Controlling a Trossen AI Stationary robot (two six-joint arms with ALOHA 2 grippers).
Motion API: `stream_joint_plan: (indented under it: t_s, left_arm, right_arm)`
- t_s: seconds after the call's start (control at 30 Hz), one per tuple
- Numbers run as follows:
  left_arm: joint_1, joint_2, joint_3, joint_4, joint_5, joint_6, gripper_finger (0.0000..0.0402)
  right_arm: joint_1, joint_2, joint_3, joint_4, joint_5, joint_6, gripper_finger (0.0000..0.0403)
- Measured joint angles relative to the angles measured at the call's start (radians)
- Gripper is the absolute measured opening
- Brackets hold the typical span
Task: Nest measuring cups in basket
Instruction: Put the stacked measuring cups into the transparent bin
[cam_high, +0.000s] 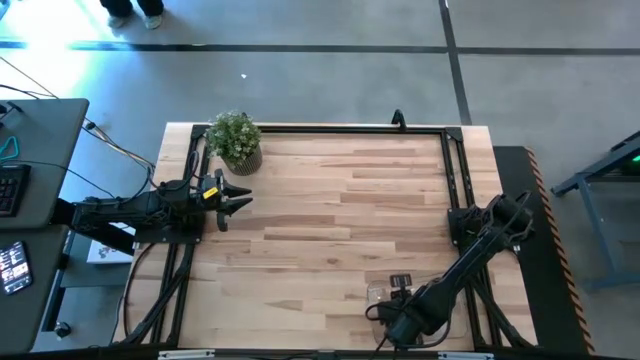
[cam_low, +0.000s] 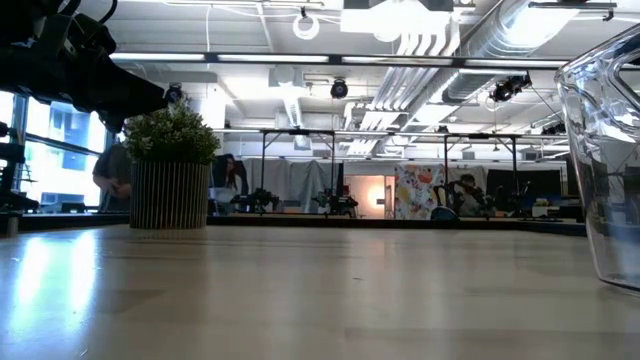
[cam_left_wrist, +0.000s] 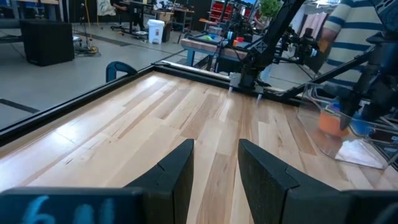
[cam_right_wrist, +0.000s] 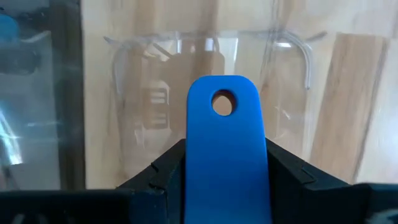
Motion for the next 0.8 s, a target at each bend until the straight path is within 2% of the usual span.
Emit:
stream_joint_plan:
  t_s: [0.63,0.8]
  left_arm:
    - [0.0,0.0,0.0,0.0,0.0,0.0,0.0115]
    - [0.0,0.0,0.0,0.0,0.0,0.0,0.0115]
  right_arm:
    - [-0.002,0.002,0.0,0.034,-0.006,-0.002,0.0151]
    - [-0.002,0.002,0.0,0.042,-0.009,-0.003,0.0169]
